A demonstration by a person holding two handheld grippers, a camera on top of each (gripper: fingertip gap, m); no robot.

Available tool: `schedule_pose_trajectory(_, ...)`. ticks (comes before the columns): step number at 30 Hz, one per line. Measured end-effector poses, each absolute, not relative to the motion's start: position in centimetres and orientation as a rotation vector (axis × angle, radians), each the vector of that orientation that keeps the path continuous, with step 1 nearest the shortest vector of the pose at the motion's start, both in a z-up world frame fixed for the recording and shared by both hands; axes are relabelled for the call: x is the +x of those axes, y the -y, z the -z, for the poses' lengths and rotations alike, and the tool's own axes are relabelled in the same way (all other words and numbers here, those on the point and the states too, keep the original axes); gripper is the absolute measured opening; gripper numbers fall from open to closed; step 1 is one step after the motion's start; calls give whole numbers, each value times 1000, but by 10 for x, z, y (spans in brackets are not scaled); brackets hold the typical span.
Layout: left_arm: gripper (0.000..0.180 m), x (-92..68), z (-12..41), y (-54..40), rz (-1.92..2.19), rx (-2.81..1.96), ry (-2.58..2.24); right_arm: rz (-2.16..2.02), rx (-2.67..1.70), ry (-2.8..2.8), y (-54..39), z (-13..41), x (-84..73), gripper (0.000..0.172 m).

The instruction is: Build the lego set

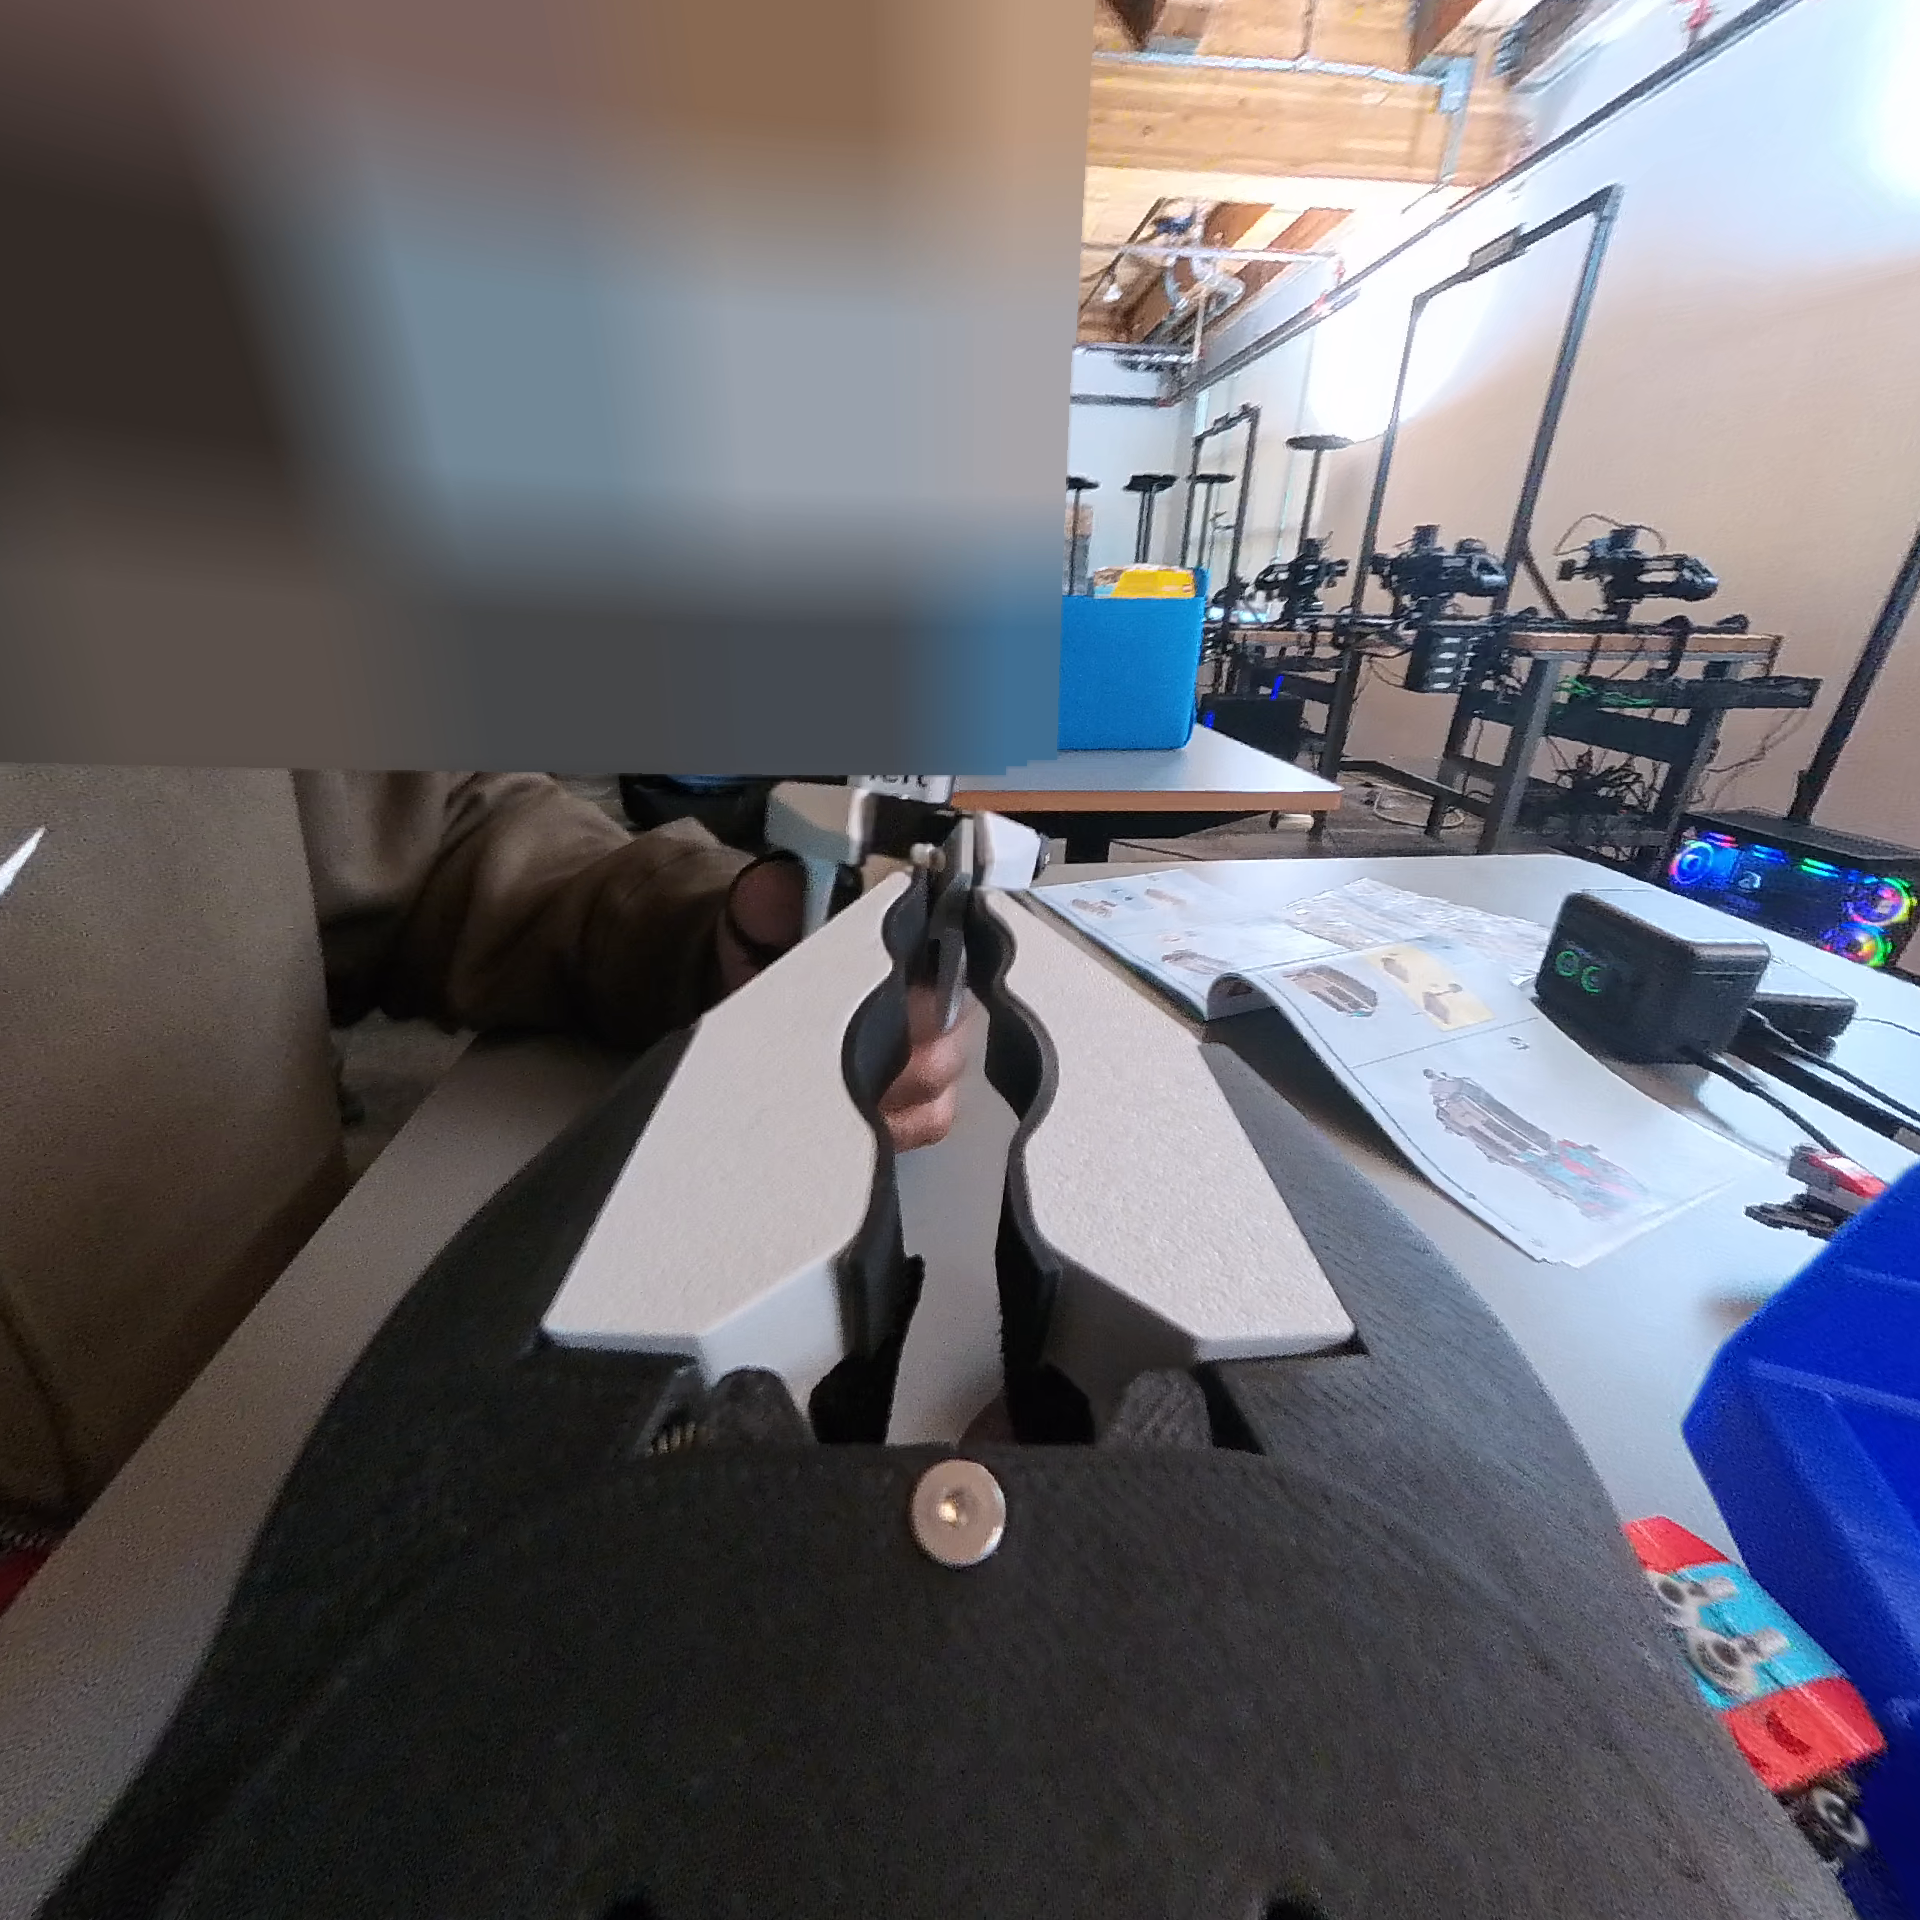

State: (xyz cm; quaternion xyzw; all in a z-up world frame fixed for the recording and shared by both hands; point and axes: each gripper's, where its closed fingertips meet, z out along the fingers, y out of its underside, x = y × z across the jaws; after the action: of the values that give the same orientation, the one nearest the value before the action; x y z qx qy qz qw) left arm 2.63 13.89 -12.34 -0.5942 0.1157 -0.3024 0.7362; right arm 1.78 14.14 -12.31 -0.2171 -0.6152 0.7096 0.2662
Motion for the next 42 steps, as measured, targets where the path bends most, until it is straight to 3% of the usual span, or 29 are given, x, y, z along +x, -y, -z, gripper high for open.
schedule_pose_trajectory(15, 27, 12, 130, -146, 673, -1344, -159, -1887, -678, 1638, -151, 128, 7, 7)
schedule_pose_trajectory(26, 26, -3, 134, -150, 667, -1365, -77, -2283, -1188, 1357, -190, 125, -17, 7)
schedule_pose_trajectory(42, 26, -5, 135, -150, 674, -1368, -62, -2285, -1192, 1352, -194, 129, -19, 7)
